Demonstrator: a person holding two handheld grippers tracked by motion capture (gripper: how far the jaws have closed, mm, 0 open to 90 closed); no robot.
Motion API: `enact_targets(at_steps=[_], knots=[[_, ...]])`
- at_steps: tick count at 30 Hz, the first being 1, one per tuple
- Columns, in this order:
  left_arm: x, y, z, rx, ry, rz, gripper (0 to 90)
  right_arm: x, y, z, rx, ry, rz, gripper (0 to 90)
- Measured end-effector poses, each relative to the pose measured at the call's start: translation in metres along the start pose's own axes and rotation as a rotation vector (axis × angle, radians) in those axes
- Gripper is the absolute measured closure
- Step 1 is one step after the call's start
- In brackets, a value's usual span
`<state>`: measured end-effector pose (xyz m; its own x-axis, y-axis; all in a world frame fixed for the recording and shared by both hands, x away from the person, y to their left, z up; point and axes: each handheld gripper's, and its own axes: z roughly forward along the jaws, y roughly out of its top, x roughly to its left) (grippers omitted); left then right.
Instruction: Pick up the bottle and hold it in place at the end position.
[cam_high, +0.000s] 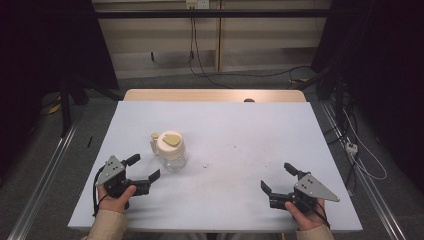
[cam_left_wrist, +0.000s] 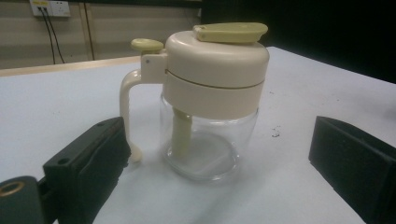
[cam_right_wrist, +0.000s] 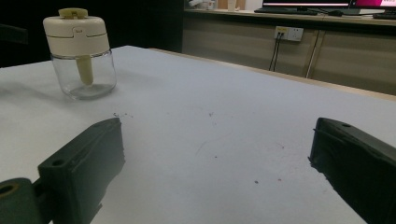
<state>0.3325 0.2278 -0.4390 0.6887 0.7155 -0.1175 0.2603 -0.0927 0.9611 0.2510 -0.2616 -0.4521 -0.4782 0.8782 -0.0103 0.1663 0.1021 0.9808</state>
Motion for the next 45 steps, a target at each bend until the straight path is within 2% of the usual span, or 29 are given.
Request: enact_targets(at_steps=[6, 13, 22, 28, 32, 40, 45], knots=[[0.0, 0.001, 0.001, -0.008, -0.004, -0.004, 4.2, 0.001, 0.001, 0.0, -0.007, -0.001, -0.001, 3.1], [-0.003, 0.002, 0.009, 0.002, -0.009, 0.001, 3.9, 0.002, 0.001, 0.001, 0.004, 0.004, 0.001, 2.9], [-0.007, 0.006, 0.02, 0.012, 0.021, -0.001, 3.8, 0.003, 0.0, 0.001, 0.007, 0.002, -0.001, 3.1], [-0.008, 0.008, 0.035, 0.04, 0.055, -0.002, 3.8, 0.003, 0.0, 0.001, 0.006, 0.003, -0.003, 3.4], [-0.009, 0.009, 0.041, 0.053, 0.057, -0.006, 3.7, 0.003, 0.0, 0.001, 0.004, 0.007, -0.002, 3.5], [-0.011, 0.009, 0.054, 0.078, 0.098, -0.006, 3.7, 0.004, 0.0, 0.002, 0.004, 0.014, 0.0, 3.6], [-0.01, 0.01, 0.058, 0.072, 0.113, -0.011, 3.7, 0.004, 0.0, 0.002, 0.006, 0.017, -0.001, 3.6]])
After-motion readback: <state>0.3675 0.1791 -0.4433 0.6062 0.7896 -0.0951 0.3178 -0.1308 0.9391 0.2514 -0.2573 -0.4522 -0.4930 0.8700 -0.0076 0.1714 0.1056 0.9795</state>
